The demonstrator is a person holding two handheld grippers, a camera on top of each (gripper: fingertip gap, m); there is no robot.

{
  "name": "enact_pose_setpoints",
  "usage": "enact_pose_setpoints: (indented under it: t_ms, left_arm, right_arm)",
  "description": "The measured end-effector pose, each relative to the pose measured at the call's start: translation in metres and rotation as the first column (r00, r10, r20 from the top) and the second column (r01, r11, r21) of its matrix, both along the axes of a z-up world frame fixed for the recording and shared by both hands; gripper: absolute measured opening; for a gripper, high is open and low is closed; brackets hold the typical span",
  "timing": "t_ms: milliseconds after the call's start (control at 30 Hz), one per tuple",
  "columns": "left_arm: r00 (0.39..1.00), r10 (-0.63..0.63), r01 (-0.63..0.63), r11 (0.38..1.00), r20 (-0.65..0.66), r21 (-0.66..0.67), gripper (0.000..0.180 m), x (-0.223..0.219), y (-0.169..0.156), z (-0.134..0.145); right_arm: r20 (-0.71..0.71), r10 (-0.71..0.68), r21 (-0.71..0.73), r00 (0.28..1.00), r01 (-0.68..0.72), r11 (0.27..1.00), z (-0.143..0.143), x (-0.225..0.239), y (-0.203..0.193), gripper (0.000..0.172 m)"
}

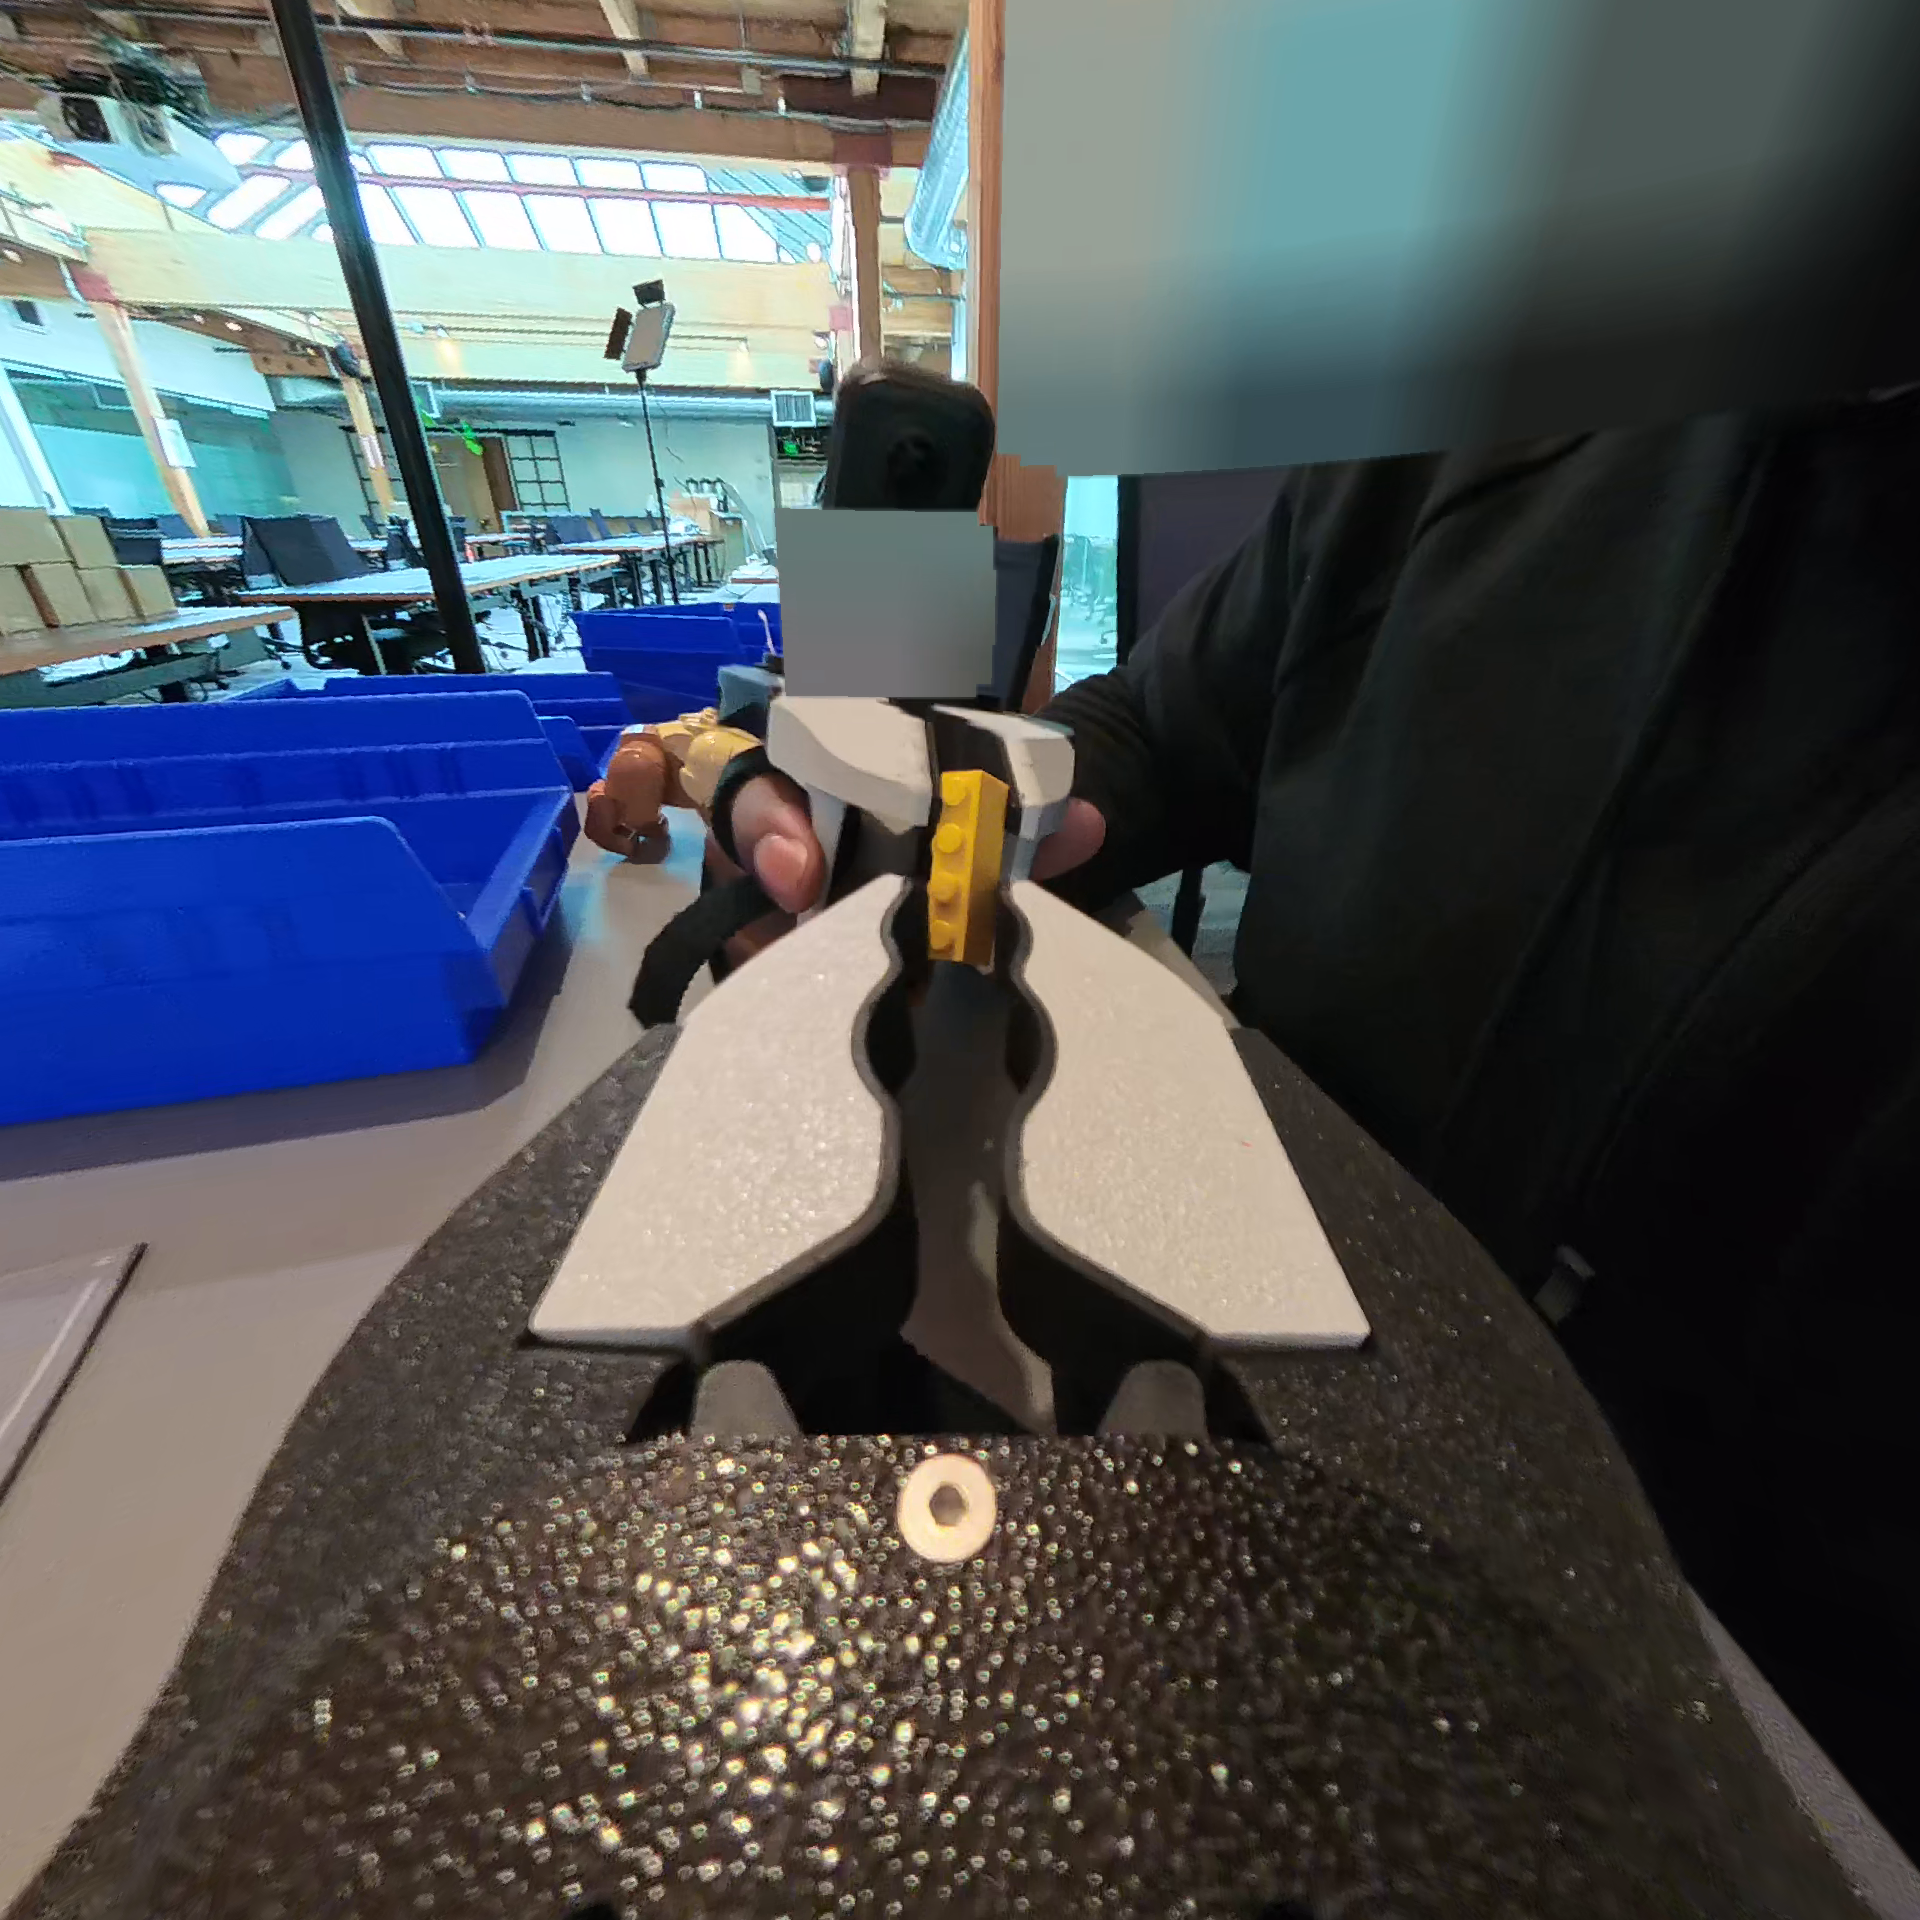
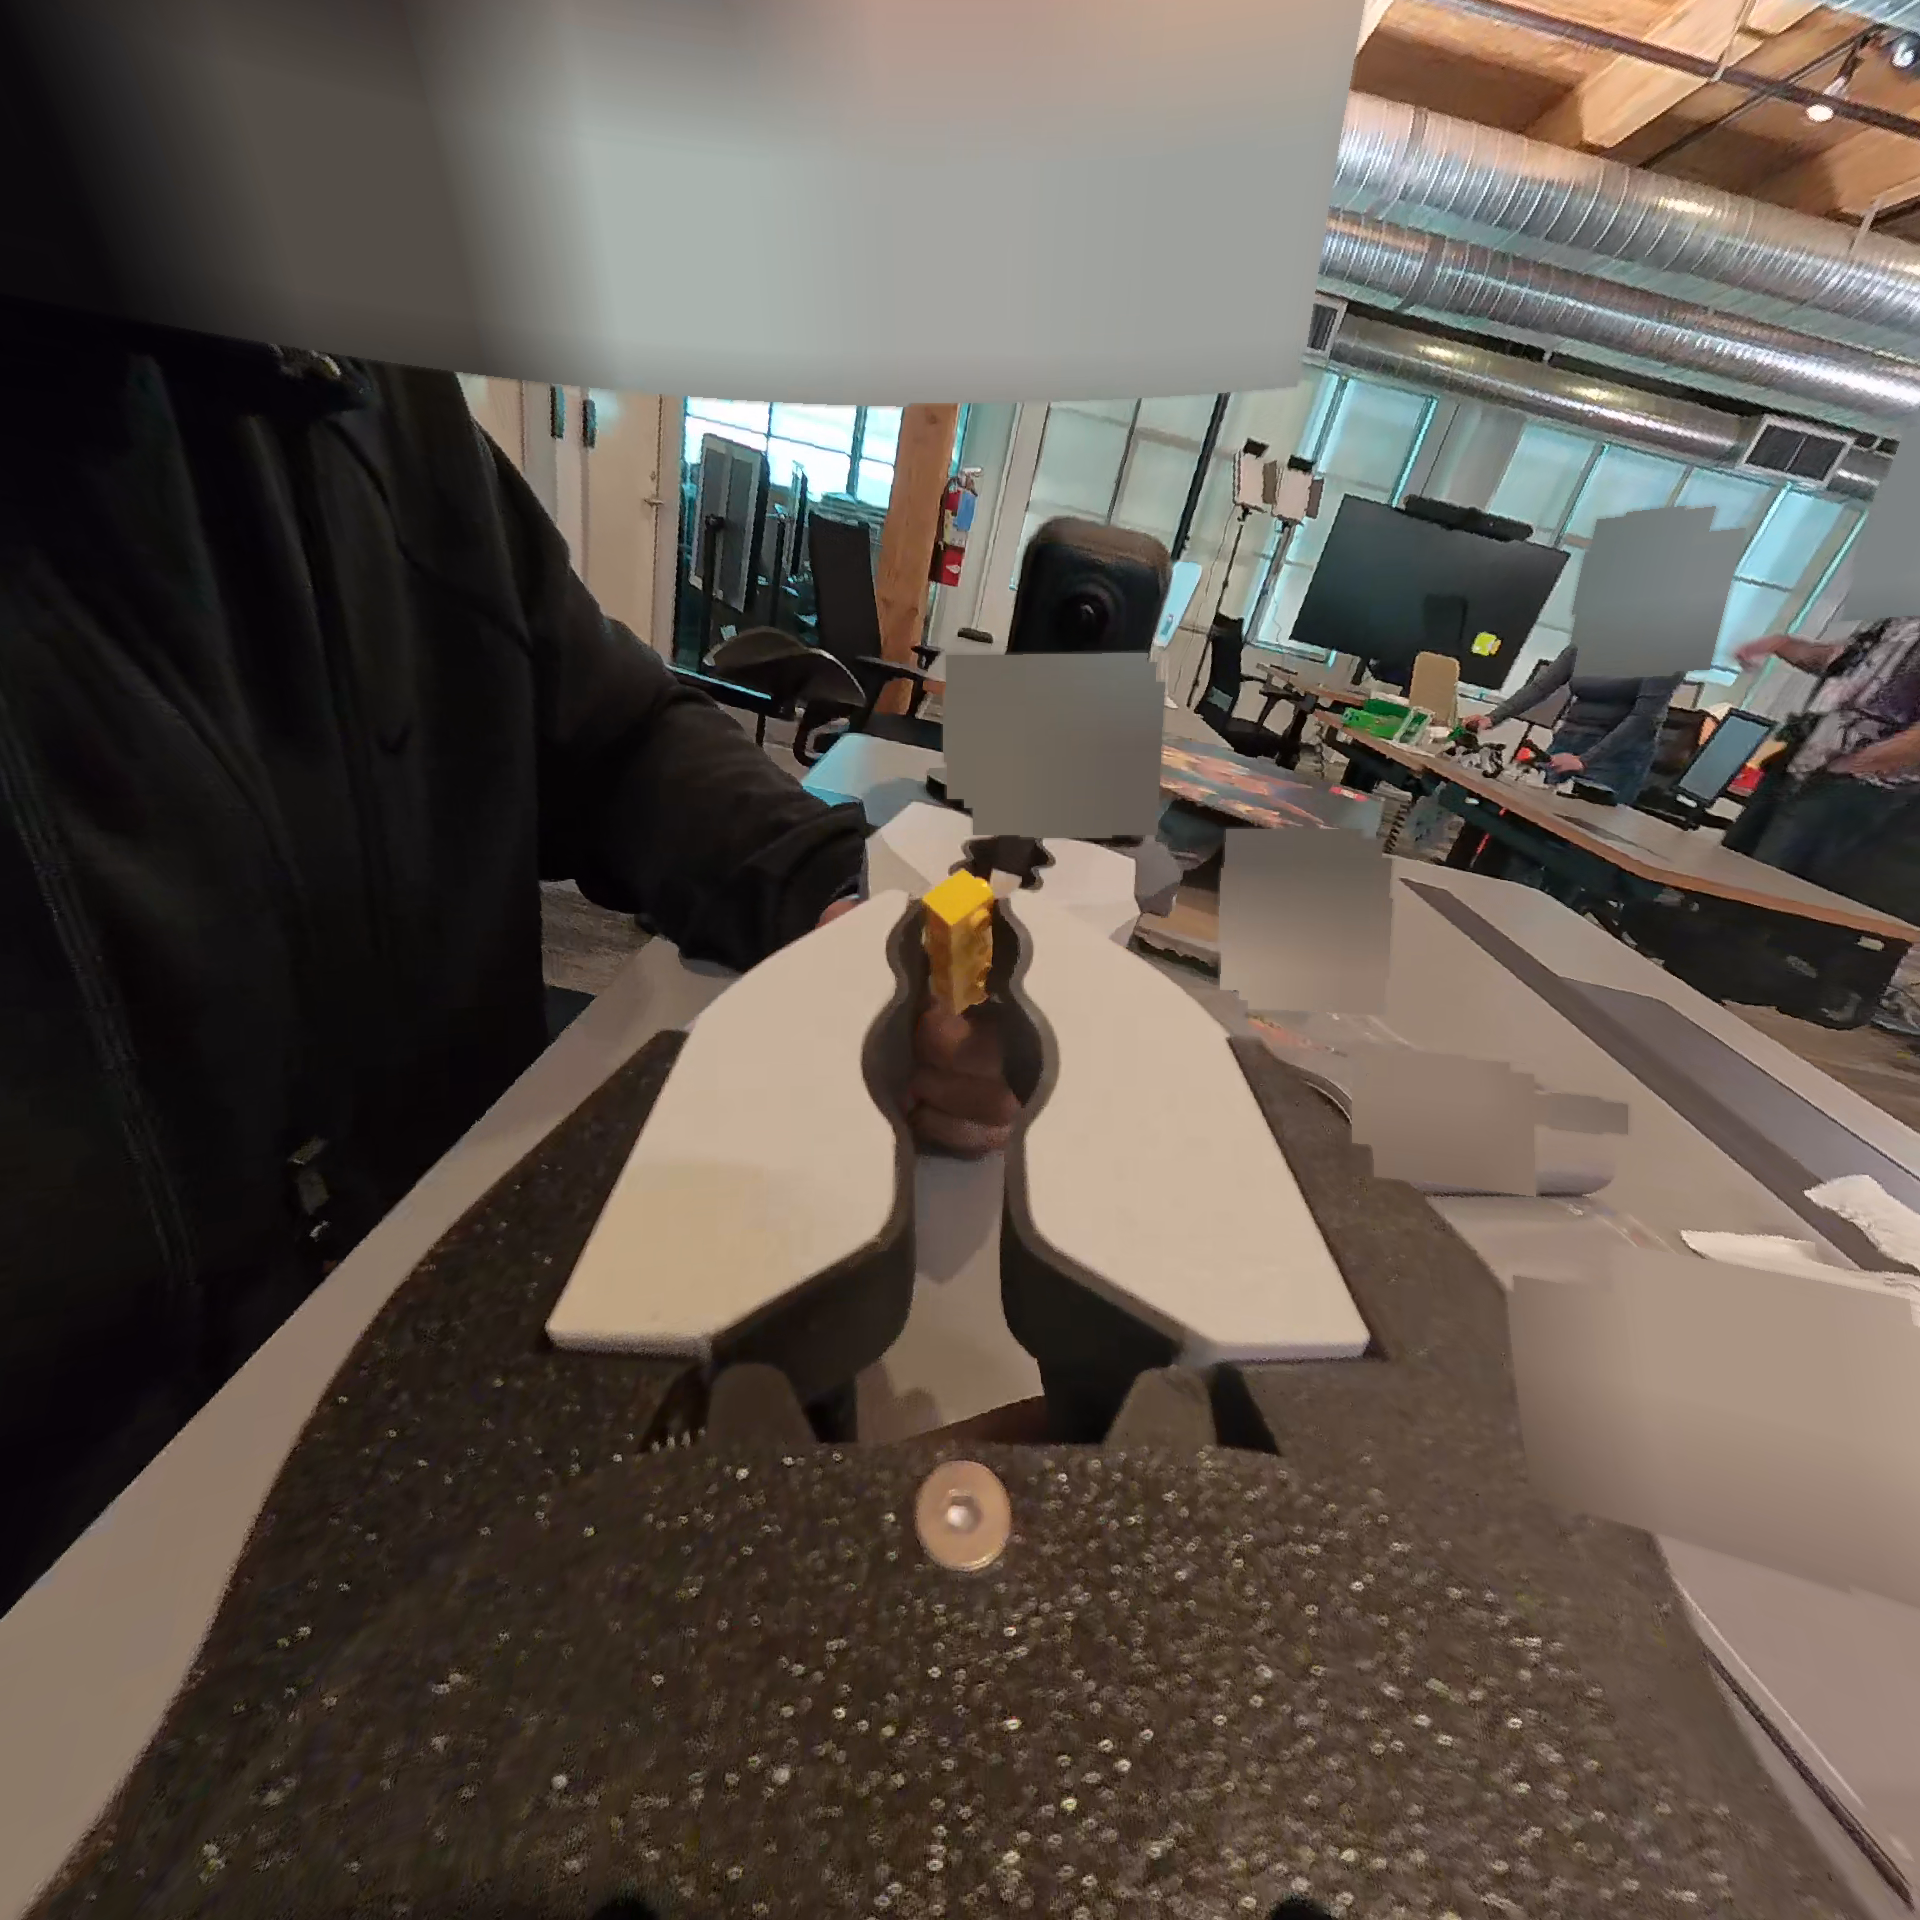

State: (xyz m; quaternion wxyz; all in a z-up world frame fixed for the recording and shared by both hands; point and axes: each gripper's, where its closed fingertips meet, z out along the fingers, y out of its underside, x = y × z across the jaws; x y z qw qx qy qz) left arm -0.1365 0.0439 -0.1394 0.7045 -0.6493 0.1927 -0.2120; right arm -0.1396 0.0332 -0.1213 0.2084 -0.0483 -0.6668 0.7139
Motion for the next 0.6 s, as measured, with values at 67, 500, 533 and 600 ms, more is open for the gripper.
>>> enact_pose_setpoints:
  t_ms: [67,500,533,600]
  left_arm:
    - [0.998,0.035,-0.036,0.999,-0.045,-0.01,0.011,-0.005,0.001,-0.004]
    - [0.896,0.38,-0.389,0.921,-0.23,0.01,0.012,-0.061,0.009,-0.014]
    - [0.891,0.389,-0.397,0.918,-0.236,0.012,0.012,-0.062,0.009,-0.015]
    - [0.882,0.403,-0.414,0.91,-0.245,0.011,0.012,-0.066,0.009,-0.017]
  right_arm:
    - [0.004,-0.038,0.036,0.999,0.038,0.999,-0.005,-0.005,0.002,0.013]
    - [-0.13,-0.316,0.146,0.94,0.333,0.932,-0.01,-0.029,0.031,0.014]
    - [-0.152,-0.334,0.133,0.93,0.354,0.926,-0.007,-0.029,0.033,0.011]
    - [-0.178,-0.386,0.113,0.905,0.409,0.906,-0.004,-0.034,0.039,0.006]
